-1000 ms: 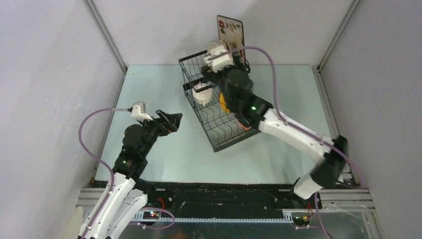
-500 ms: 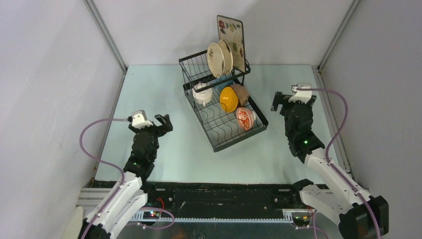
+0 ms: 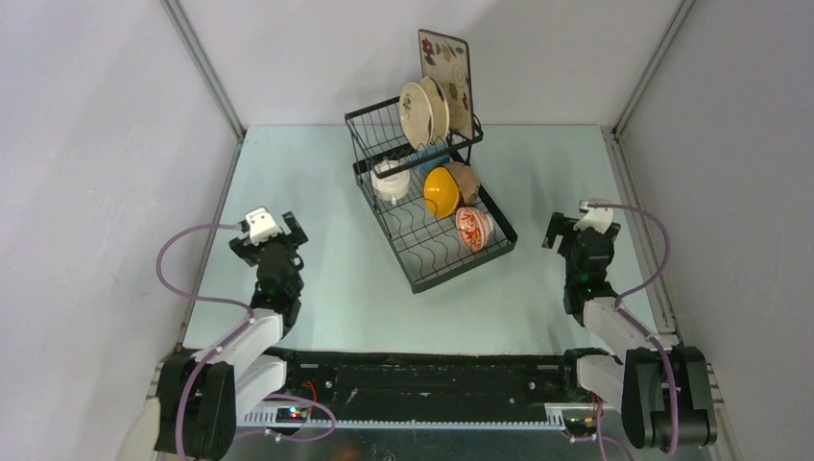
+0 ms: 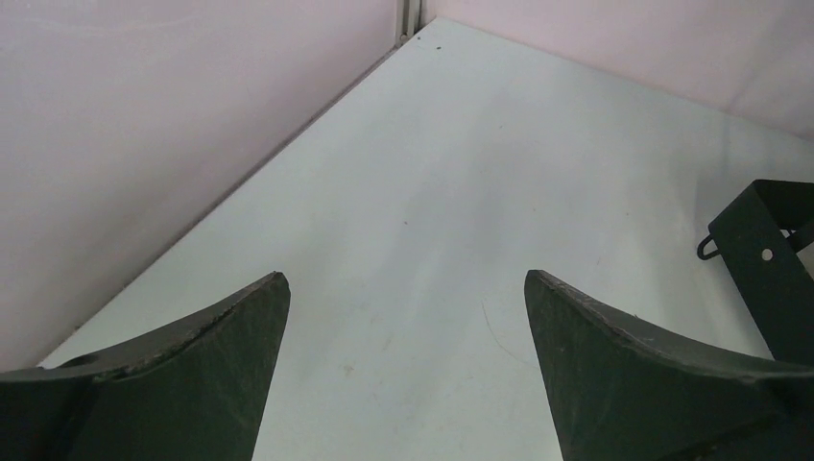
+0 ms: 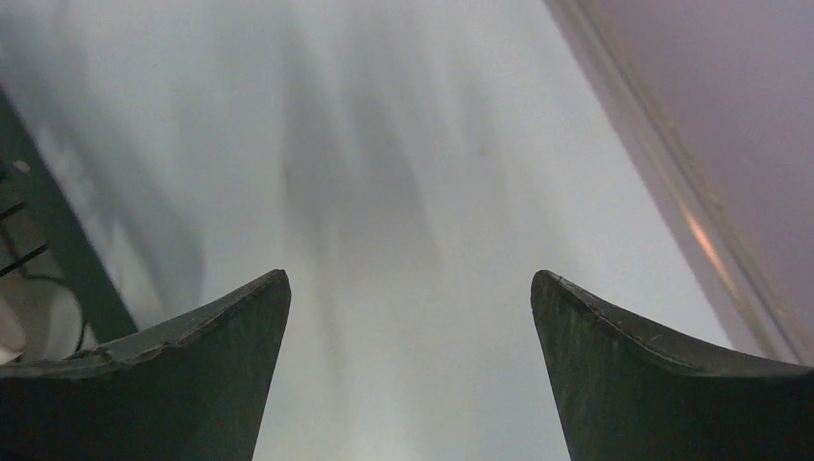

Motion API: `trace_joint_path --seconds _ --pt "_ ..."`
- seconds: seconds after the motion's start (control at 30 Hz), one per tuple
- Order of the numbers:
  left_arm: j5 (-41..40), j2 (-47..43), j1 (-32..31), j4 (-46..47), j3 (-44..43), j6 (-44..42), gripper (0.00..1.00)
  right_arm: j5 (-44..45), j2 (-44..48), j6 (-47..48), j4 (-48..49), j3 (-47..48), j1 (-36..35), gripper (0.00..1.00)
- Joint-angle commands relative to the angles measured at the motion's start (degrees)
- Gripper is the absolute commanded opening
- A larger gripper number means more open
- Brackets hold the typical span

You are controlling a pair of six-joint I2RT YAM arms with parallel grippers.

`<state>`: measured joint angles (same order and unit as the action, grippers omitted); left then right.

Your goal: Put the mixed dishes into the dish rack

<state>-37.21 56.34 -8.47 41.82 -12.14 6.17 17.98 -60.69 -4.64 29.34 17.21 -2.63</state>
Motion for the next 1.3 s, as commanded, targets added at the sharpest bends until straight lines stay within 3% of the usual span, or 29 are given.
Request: trace_joint_path --seconds 0.0,0.23,0.33,0.4,0.5,0.63,0.7,0.77,0.9,0.97,1.07,1.13,1.27 --pt "2.76 -0.45 1.39 1.85 -2.82 -4.90 1.00 -9.07 -2.68 0.69 10.13 -0.52 -0.07 0.97" --pt "-0.38 3.58 1.40 6.94 0.00 -4.54 0.98 -3.05 -9.37 3.25 21.40 -3.19 -2.46 0.96" --pt "-2.84 6.44 1.70 18.54 4.67 -4.67 0.95 -1.38 -12.14 2.13 26.87 -4.83 -2.35 0.94" --pt "-3.86 8.19 1.77 23.74 6.11 -4.71 0.99 -0.84 -15.26 1.44 29.64 -5.01 -1.92 0.94" --pt "-5.26 10.19 1.85 22.37 4.40 -3.97 1.00 -2.88 -16.74 0.93 29.75 -4.57 -0.83 0.91" --pt "3.03 13.32 3.10 15.84 -0.28 -5.92 1.00 -4.79 -16.94 0.71 28.77 -4.14 0.15 0.92" --pt "11.78 13.76 4.67 11.45 -2.45 -7.32 1.00 -4.88 -17.11 0.77 29.07 -4.17 0.17 0.99" --pt "13.62 13.63 5.38 10.50 -2.77 -7.25 1.00 -4.83 -16.99 0.73 29.02 -4.28 0.17 0.99" --pt "21.44 12.65 6.20 17.76 2.26 -8.81 1.00 -4.41 -17.01 0.69 29.34 -4.40 0.15 1.00" --pt "24.08 15.79 6.57 26.74 5.40 -9.87 1.00 -4.41 -16.93 0.69 29.33 -4.39 0.17 1.00" --pt "22.09 14.85 6.70 22.51 3.99 -8.61 1.00 -4.36 -17.05 0.69 29.28 -4.36 0.17 1.00" --pt "16.56 15.87 6.71 22.30 2.57 -7.08 1.00 -4.41 -16.96 0.69 29.28 -4.32 0.17 1.00" --pt "15.36 15.85 6.71 21.10 2.14 -6.53 1.00 -4.44 -17.01 0.69 29.30 -4.32 0.17 1.00"
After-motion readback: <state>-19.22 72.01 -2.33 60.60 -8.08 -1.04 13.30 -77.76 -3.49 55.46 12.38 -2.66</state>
